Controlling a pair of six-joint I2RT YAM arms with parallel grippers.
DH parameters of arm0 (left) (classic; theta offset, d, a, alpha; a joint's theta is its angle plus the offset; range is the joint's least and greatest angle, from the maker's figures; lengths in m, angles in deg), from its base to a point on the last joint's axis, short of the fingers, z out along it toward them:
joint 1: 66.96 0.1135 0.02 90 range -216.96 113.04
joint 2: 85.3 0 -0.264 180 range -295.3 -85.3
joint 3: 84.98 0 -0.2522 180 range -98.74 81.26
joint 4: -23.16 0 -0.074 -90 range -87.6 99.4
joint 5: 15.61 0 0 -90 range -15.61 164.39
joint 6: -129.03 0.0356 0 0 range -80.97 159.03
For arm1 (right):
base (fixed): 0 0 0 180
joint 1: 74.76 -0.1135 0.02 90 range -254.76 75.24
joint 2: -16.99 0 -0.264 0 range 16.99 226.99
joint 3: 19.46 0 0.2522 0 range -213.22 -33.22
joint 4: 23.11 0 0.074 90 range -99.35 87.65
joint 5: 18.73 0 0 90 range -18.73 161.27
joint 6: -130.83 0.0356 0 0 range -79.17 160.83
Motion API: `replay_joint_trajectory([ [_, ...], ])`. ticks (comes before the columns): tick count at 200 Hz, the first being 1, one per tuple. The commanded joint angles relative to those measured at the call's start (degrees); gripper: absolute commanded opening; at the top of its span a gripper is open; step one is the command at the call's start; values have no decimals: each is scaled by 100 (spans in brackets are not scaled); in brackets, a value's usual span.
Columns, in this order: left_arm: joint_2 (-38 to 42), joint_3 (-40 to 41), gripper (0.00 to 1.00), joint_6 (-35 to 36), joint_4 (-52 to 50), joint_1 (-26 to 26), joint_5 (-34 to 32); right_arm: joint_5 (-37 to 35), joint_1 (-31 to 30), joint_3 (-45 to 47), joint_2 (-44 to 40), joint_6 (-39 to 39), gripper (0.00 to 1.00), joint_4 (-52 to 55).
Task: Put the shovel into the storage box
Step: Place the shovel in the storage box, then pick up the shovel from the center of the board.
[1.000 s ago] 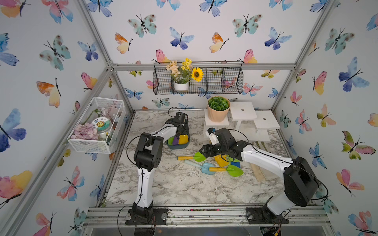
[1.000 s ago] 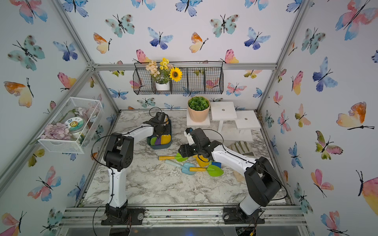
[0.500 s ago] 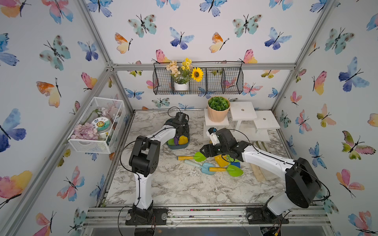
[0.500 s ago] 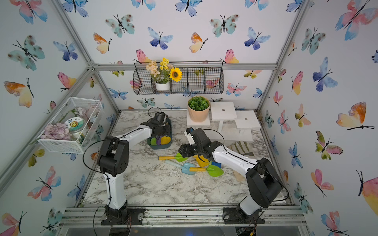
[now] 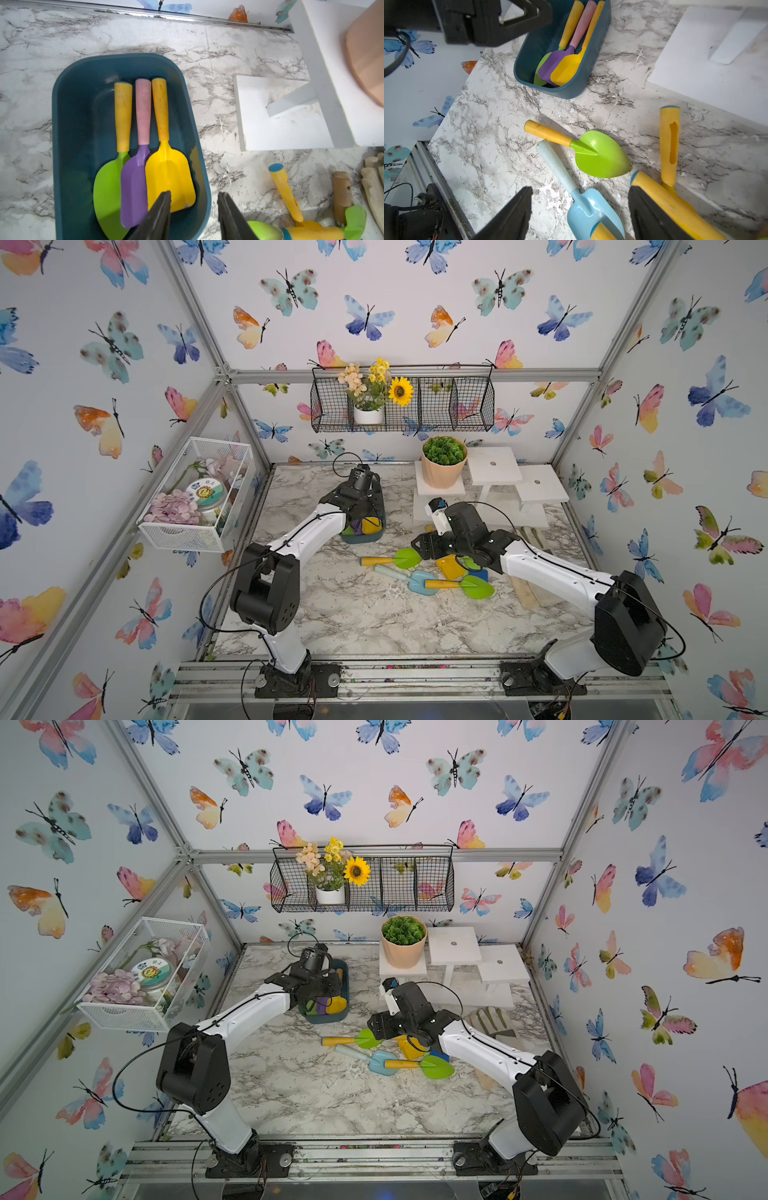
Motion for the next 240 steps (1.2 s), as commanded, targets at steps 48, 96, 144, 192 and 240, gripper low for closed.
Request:
replay_joint_trajectory([
  [48,1188,1106,43,-371,-223,-275,52,-540,-35,467,-451,-569,78,-420],
  [96,1779,1888,43,-749,-113,-395,107,-169,-35,128,-65,-694,78,228],
  [144,2056,2510,43,-1014,94,-633,86,3,-35,197,-76,-820,74,463],
  [192,2045,2986,43,-1284,291,-990,80,31,-35,344,-128,-953,72,729],
  [240,2067,3218,43,-1341,456,-990,61,-184,-35,647,-209,-982,69,1101],
])
